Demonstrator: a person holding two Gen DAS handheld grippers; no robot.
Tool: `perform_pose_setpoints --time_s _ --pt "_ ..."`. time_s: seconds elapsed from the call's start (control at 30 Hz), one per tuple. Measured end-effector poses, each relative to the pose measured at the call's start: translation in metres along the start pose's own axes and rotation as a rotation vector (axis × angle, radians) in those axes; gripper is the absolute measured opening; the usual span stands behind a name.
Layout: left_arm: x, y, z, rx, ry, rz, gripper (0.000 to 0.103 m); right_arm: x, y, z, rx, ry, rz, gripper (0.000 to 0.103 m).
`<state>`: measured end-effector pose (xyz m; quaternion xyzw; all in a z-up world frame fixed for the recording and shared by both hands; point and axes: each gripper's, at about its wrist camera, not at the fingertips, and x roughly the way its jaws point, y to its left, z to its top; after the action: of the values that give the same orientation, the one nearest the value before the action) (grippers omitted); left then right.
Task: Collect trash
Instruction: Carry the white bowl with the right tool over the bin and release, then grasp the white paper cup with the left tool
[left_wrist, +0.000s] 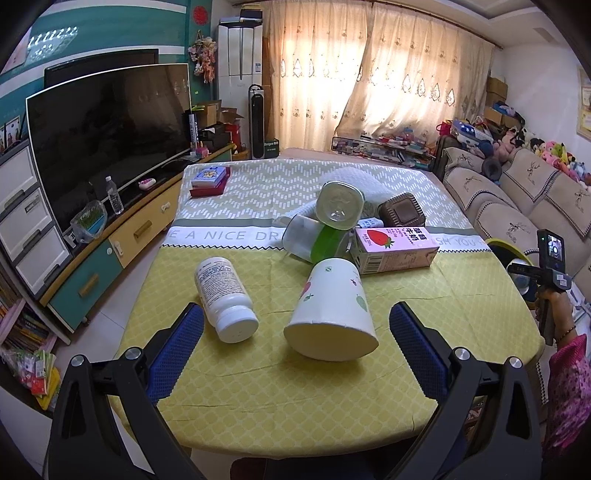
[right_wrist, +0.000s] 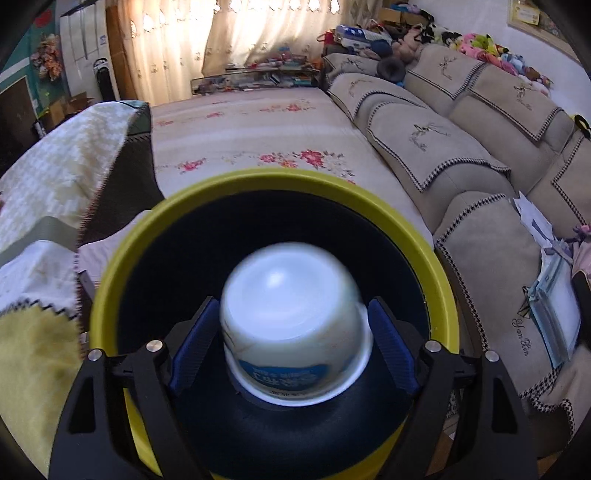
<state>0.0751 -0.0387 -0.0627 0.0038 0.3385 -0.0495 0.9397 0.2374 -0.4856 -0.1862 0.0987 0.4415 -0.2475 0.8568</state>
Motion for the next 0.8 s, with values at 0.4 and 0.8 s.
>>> perform_pose_setpoints --time_s 0.4,0.8 --pt "0.009 0.000 -0.005 0.030 0.014 -0.026 0.099 -0.073 0.008 -0.033 0.011 -0.109 0.100 0.084" --pt "0.021 0.001 -0.016 0.222 0.006 -0.047 0.080 -0.127 0.025 -0.059 0.001 -0.169 0.237 0.085"
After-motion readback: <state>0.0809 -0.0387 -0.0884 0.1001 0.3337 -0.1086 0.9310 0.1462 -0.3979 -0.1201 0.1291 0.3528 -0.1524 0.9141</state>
